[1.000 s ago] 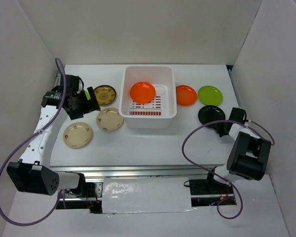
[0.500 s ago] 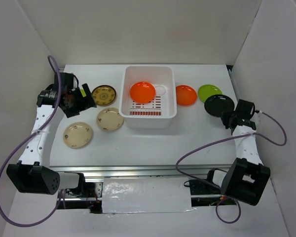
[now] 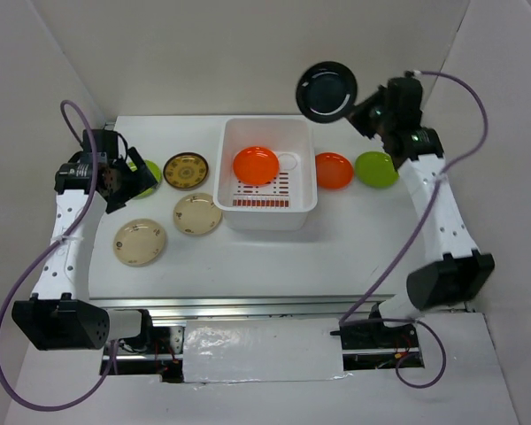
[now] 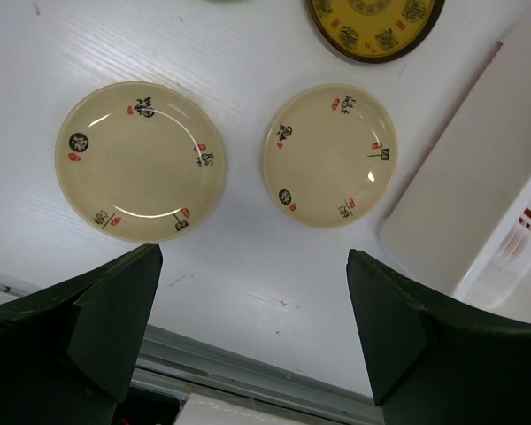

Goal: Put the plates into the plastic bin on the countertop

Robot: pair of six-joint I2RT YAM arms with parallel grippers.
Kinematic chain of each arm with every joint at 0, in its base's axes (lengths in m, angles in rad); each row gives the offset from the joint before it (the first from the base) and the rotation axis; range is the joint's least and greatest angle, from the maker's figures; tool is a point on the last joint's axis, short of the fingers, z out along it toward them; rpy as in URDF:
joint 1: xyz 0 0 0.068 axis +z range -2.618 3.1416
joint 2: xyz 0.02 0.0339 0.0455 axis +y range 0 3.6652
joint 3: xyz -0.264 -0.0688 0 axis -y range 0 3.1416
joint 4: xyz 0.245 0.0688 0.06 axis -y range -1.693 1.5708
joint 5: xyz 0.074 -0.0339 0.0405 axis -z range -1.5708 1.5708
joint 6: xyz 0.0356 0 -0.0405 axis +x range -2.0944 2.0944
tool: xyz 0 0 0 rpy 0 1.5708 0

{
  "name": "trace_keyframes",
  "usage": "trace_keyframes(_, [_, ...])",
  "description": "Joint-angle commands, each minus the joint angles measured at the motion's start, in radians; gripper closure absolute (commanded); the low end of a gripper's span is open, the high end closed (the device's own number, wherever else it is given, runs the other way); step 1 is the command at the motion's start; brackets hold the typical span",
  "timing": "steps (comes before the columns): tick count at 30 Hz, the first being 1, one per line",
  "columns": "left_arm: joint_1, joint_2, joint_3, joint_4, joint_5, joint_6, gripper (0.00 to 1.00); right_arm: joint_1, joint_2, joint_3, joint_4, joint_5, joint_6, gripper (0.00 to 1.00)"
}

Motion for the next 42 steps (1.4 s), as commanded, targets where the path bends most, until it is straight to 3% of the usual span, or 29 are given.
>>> trace_keyframes(1, [0.041, -0.04, 0.023, -0.036, -0.071, -0.055, 0.01, 0.106, 0.249, 0.214, -0.157, -0.104, -0.119, 1.0])
trace_keyframes(5, [0.078, -0.039, 0.02, -0.062, -0.064, -0.071, 0.01, 0.181, 0.437, 0.43, -0.215, -0.141, -0.121, 1.0])
trace_keyframes(12, [0.125, -0.062, 0.04, -0.104, -0.073, -0.049, 0.01, 0.29, 0.604, 0.55, -0.266, -0.043, -0.115, 1.0])
trace_keyframes(21, [0.161, -0.068, -0.023, -0.122, -0.125, -0.064, 0.01, 0.335, 0.764, 0.572, -0.277, 0.006, -0.104, 1.0])
trace_keyframes(31, [0.168, -0.037, -0.072, -0.104, -0.136, -0.074, 0.01, 0.333, 0.833, 0.595, -0.255, -0.003, -0.081, 0.99])
trace_keyframes(34, [0.171, -0.026, -0.081, -0.101, -0.147, -0.074, 0.01, 0.327, 0.845, 0.605, -0.26, -0.027, -0.082, 0.88])
trace_keyframes(36, [0.173, -0.019, -0.083, -0.11, -0.166, -0.075, 0.01, 0.327, 0.839, 0.602, -0.255, -0.037, -0.084, 0.73])
trace_keyframes(39, [0.181, -0.01, -0.084, -0.119, -0.206, -0.081, 0.01, 0.335, 0.824, 0.616, -0.26, -0.041, -0.099, 0.34])
trace_keyframes(40, [0.181, -0.003, -0.081, -0.124, -0.217, -0.083, 0.01, 0.34, 0.821, 0.628, -0.266, -0.046, -0.119, 0.15])
trace_keyframes(42, [0.19, 0.018, -0.072, -0.151, -0.251, -0.097, 0.01, 0.347, 0.828, 0.697, -0.319, -0.038, -0.145, 0.1])
